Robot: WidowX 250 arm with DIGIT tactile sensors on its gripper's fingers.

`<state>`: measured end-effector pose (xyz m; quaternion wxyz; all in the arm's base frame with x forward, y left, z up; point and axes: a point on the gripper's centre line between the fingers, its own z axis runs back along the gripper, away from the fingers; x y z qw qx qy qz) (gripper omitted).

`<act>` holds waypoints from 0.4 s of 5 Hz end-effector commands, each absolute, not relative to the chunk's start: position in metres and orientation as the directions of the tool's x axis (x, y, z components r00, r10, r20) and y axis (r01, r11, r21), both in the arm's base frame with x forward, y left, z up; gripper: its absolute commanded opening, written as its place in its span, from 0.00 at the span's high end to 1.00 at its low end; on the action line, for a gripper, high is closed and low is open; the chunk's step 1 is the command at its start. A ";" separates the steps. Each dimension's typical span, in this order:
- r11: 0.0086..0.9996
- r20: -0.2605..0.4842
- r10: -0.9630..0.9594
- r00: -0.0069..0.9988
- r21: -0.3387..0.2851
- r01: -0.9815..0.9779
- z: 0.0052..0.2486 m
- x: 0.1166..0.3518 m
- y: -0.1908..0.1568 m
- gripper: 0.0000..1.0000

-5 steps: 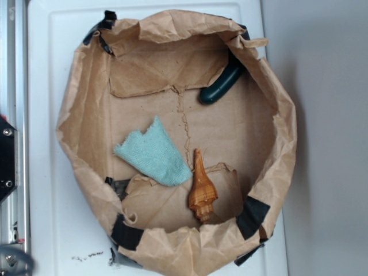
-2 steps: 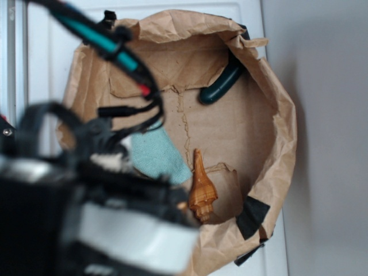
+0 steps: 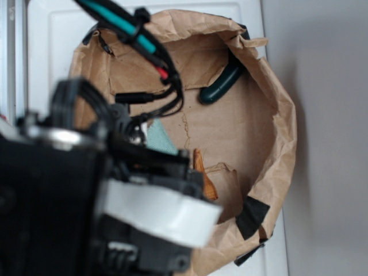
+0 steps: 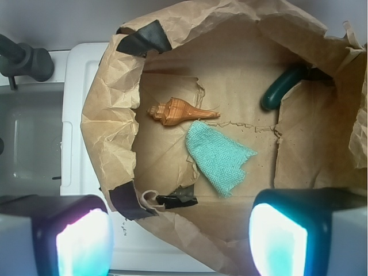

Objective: Grab the blue cloth.

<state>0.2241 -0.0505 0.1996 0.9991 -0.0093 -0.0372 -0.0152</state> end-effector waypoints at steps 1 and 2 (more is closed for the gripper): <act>0.997 0.138 -0.014 0.990 -0.074 0.024 0.193 0.258 -0.038 0.00; 0.995 0.148 0.015 0.989 -0.096 -0.001 0.182 0.279 -0.026 0.00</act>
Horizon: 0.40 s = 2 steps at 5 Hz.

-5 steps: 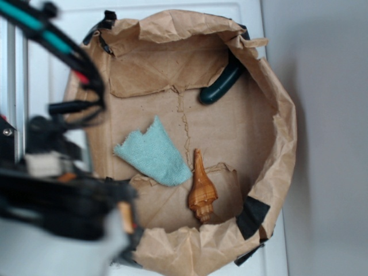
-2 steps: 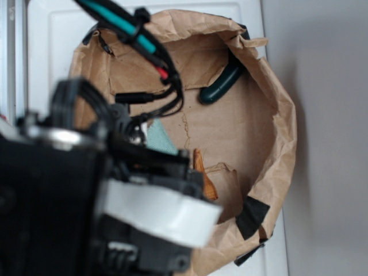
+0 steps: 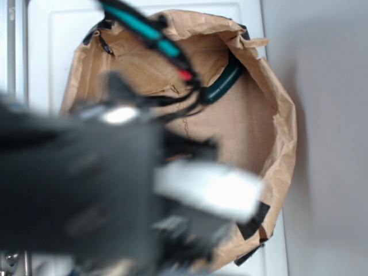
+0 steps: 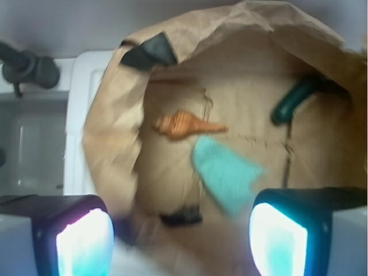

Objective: Grab the blue cloth.

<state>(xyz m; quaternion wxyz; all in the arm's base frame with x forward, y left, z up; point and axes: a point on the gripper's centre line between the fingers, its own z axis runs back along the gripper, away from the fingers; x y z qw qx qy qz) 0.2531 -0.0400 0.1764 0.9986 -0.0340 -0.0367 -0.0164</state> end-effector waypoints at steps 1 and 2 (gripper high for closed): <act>0.993 0.140 0.017 0.990 -0.119 0.000 0.162 0.292 -0.022 0.00; 0.998 0.183 0.005 0.983 -0.058 0.005 0.132 0.288 -0.024 0.00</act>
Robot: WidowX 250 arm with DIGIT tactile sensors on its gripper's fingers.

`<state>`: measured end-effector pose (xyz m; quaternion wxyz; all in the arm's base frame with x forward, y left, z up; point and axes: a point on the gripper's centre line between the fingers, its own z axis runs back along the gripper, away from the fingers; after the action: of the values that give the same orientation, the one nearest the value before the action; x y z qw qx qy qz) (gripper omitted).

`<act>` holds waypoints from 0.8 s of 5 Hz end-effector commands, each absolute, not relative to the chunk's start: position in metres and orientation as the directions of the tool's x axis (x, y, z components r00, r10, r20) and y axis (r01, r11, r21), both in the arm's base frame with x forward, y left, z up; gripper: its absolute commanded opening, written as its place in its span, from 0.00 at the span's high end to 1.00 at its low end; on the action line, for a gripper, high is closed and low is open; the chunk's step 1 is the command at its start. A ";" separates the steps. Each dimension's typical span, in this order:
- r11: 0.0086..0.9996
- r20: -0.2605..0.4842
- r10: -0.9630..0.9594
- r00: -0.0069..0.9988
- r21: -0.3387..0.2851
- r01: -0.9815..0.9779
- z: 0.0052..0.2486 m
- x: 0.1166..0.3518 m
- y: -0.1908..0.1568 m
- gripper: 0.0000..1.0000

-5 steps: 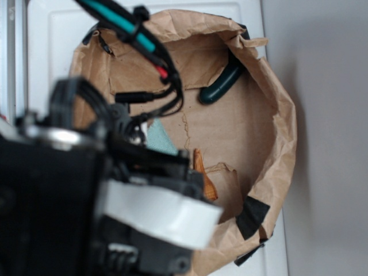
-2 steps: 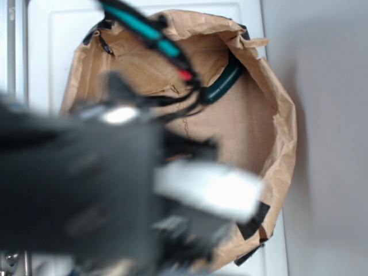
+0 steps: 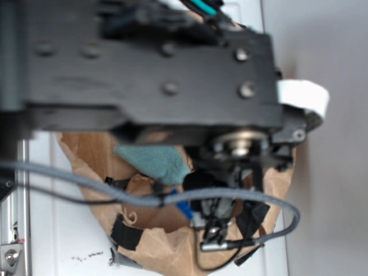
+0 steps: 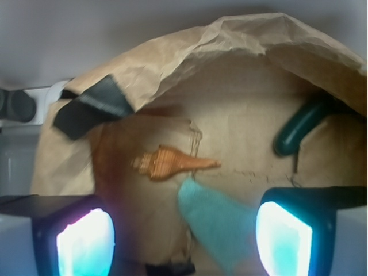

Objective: Grab the blue cloth.

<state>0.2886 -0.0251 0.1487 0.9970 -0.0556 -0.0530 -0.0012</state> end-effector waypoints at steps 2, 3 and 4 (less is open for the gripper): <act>0.998 0.143 -0.051 0.988 0.033 0.047 0.085 0.271 -0.023 0.00; 0.997 0.145 -0.048 0.988 0.064 0.039 0.072 0.271 -0.025 0.00; 0.993 0.125 -0.035 0.992 0.120 0.020 0.051 0.275 -0.022 0.00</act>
<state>0.2721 -0.0179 0.0413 0.9970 0.0620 -0.0457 -0.0099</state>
